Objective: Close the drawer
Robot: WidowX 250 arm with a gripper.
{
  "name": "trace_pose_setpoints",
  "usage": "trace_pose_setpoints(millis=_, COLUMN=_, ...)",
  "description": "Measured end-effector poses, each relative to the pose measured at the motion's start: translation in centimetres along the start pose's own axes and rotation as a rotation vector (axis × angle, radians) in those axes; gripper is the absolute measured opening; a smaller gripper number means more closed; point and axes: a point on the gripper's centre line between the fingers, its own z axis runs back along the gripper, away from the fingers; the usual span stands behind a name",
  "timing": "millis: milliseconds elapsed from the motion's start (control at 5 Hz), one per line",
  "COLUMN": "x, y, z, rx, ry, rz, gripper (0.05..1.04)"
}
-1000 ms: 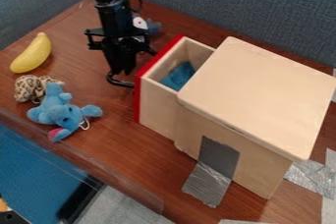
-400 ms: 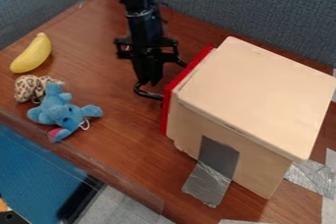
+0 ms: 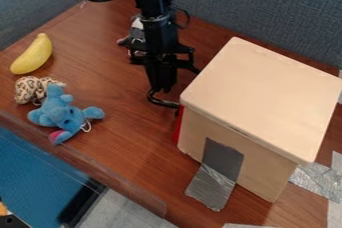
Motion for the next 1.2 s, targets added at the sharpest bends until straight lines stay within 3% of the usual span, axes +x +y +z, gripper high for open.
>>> trace_pose_setpoints(millis=400, x=0.0, y=-0.1, z=0.0, rx=0.0, ry=0.002, rz=0.02, gripper=0.197)
trace_pose_setpoints(millis=1000, x=0.4, y=-0.9, z=1.9, rx=-0.02, ry=-0.049, rz=0.096, gripper=0.99)
trace_pose_setpoints(millis=1200, x=0.4, y=-0.1, z=4.1, rx=-0.023, ry=-0.087, rz=0.112, gripper=1.002)
